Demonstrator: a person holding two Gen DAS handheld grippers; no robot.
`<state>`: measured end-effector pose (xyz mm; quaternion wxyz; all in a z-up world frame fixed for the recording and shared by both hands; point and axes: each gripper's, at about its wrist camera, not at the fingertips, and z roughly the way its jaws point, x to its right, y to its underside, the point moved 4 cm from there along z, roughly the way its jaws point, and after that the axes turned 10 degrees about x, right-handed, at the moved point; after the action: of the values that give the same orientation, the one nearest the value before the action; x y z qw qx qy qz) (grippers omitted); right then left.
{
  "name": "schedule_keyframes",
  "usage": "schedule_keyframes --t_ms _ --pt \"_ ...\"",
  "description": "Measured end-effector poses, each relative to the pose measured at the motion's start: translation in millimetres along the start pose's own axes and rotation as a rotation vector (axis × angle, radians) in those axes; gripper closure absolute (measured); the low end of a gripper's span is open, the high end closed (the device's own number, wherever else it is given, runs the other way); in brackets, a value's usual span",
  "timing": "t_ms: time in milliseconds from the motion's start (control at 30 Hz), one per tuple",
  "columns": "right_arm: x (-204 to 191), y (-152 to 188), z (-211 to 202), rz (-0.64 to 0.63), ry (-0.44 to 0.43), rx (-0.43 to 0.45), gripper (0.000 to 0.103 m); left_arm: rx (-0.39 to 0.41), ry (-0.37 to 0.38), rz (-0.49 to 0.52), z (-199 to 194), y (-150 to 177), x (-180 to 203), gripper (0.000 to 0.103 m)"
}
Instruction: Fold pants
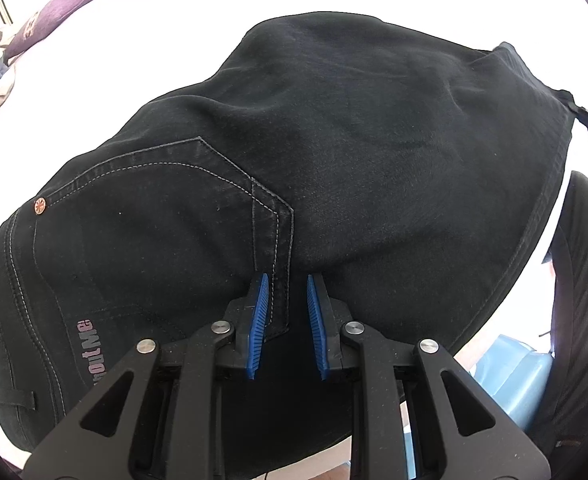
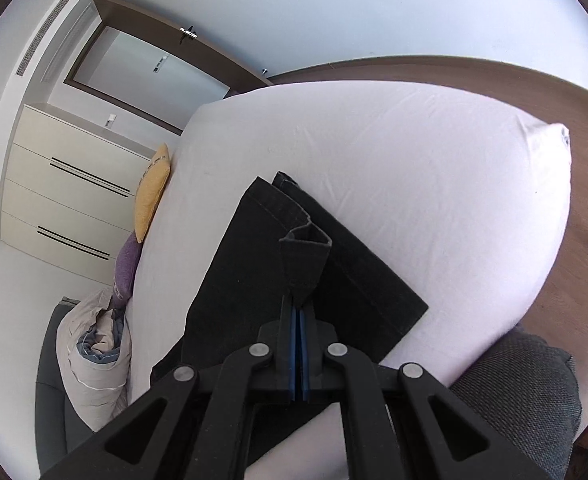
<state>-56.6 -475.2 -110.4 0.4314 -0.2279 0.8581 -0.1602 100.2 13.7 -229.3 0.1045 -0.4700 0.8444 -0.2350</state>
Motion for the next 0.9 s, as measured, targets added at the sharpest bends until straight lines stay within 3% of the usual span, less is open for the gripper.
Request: schedule_keyframes --t_ms 133,367,467,633,700,767,833,900 --pt "-14 4 -18 -0.101 0.017 0.045 0.100 -0.001 -0.017 0.003 2 1 5 0.084" --pt "35 19 -5 0.068 0.147 -0.032 0.101 -0.003 -0.034 -0.010 2 0 7 0.083" --pt "39 20 -4 0.069 0.172 -0.036 0.101 -0.003 -0.054 -0.005 2 -2 11 0.083" --pt "29 22 4 -0.039 0.222 -0.098 0.098 -0.001 -0.084 0.007 4 -3 20 0.082" --pt "27 13 -8 -0.110 0.282 -0.068 0.086 0.003 -0.082 0.001 4 -4 22 0.082" --pt "28 -2 -23 -0.174 0.339 -0.027 0.085 0.008 -0.077 -0.007 5 -3 23 0.082" --pt "20 -22 -30 -0.236 0.312 -0.009 0.084 0.011 -0.077 -0.003 5 -3 25 0.082" --pt "2 -41 -27 -0.295 0.205 -0.017 0.083 0.016 -0.076 -0.005 4 -2 26 0.082"
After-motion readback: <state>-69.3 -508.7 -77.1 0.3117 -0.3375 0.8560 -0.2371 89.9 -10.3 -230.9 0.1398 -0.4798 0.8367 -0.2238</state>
